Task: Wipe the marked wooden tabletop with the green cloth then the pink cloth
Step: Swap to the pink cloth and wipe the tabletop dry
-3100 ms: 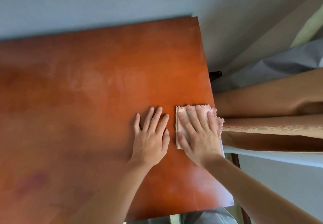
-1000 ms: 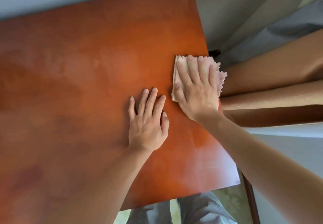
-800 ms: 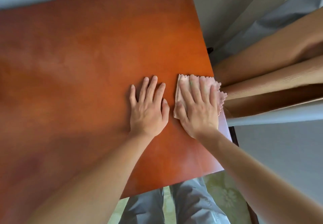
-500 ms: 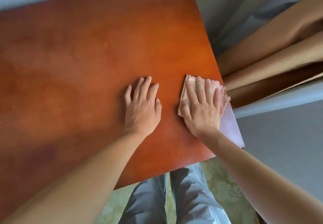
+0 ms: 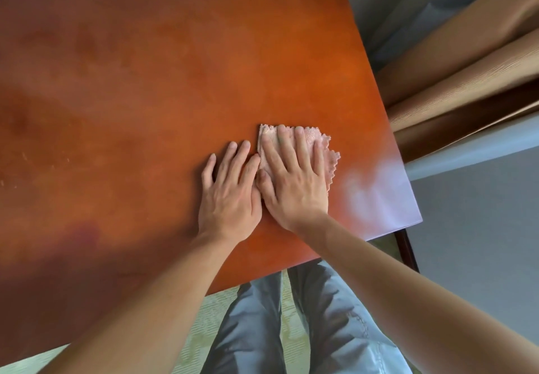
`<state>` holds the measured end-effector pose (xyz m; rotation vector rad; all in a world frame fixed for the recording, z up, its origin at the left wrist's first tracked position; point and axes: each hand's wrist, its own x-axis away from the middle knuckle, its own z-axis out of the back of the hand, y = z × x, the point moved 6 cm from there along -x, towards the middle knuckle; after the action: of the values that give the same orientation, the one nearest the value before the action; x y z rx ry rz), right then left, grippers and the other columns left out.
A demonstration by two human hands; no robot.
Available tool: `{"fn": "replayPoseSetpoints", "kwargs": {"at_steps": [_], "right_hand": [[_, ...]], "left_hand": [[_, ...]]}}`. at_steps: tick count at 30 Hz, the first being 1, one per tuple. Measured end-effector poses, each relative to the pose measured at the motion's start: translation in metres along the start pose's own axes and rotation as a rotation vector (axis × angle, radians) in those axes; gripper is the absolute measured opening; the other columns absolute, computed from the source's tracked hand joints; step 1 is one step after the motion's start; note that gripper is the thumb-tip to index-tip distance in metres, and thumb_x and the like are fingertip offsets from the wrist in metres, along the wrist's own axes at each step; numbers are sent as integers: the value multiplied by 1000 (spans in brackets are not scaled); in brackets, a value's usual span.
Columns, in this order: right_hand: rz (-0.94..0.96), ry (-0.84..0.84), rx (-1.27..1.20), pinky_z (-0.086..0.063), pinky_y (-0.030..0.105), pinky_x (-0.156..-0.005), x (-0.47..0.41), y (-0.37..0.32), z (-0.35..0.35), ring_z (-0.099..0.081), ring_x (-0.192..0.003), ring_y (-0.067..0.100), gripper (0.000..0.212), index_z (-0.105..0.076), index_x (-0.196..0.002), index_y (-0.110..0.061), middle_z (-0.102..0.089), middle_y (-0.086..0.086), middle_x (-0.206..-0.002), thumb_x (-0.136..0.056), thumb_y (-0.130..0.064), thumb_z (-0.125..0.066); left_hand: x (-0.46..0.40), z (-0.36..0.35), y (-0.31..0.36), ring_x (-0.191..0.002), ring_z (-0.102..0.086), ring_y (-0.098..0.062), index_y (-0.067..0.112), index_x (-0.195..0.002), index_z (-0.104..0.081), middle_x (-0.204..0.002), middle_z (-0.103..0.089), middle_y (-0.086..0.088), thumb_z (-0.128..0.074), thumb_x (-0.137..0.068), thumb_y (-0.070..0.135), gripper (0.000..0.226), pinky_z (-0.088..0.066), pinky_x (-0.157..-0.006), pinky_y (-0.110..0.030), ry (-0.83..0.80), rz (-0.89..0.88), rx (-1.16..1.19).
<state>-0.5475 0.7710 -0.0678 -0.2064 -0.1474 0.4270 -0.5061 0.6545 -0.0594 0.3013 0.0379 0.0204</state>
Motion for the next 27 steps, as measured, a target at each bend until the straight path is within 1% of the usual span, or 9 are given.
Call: {"fn": "replayPoseSetpoints", "kwargs": {"at_steps": [5, 7, 9, 11, 14, 17, 20, 23, 27], "right_hand": [[76, 36, -52, -9, 57, -126, 36, 2, 1, -7, -157, 32, 60, -28, -161, -22, -21, 8, -169, -105, -44, -35], [124, 30, -31, -10, 57, -126, 57, 4, 0, -8, -157, 33, 61, -29, -161, -21, -22, 8, -168, -105, -44, -40], [151, 29, -17, -8, 56, -126, 68, 7, -2, -10, -157, 33, 62, -30, -160, -21, -25, 8, -168, -104, -44, -41], [171, 34, -25, -7, 55, -126, 70, 10, -2, -11, -157, 33, 61, -32, -160, -21, -25, 8, -167, -104, -45, -41], [194, 41, -36, -11, 56, -126, 74, 22, 1, -15, -156, 34, 63, -35, -158, -19, -28, 9, -166, -103, -48, -44], [178, 48, -29, -13, 57, -125, 80, 56, 8, -16, -156, 33, 64, -35, -158, -20, -28, 9, -166, -102, -50, -43], [120, 62, -14, -12, 57, -125, 85, 103, 19, -12, -157, 31, 63, -32, -160, -21, -25, 7, -167, -104, -50, -38], [84, 74, 16, -10, 57, -125, 87, 144, 29, -11, -157, 31, 64, -30, -161, -21, -23, 7, -168, -104, -51, -35], [-4, 89, -17, -17, 57, -124, 79, 166, 36, -13, -156, 35, 65, -32, -160, -18, -27, 10, -167, -103, -50, -37]], "left_hand": [[-1, 4, 2, -150, -35, -25, 15, -141, -57, -157, -45, -6, -36, -98, 22, 49, -23, -121, -53, 33, 12, 48], [-1, 6, 4, -149, -36, -26, 14, -140, -59, -156, -46, -7, -39, -96, 20, 48, -23, -121, -53, 47, 26, 45], [-1, 7, 7, -148, -38, -29, 13, -138, -60, -155, -47, -9, -41, -94, 17, 48, -23, -120, -54, 59, 32, 33], [-3, 9, 19, -146, -40, -32, 11, -135, -62, -153, -50, -9, -42, -92, 14, 47, -24, -118, -55, 64, 19, 34], [-11, 5, 49, -143, -45, -29, 10, -131, -63, -150, -53, -9, -47, -89, 5, 45, -25, -117, -54, 54, -7, 71], [-19, -3, 78, -145, -42, -28, 9, -132, -62, -151, -51, -8, -42, -90, 8, 47, -25, -117, -56, 19, -13, 91], [-29, -15, 95, -148, -38, -27, 11, -137, -60, -155, -48, -8, -46, -95, 12, 44, -21, -118, -55, -7, -49, 59], [-34, -24, 99, -150, -33, -26, 14, -141, -57, -158, -43, -7, -45, -99, 17, 44, -19, -119, -55, -26, -44, 15], [-32, -27, 97, -151, -33, -26, 15, -143, -54, -159, -42, -7, -42, -99, 23, 46, -20, -121, -54, -22, -36, -38]]}}
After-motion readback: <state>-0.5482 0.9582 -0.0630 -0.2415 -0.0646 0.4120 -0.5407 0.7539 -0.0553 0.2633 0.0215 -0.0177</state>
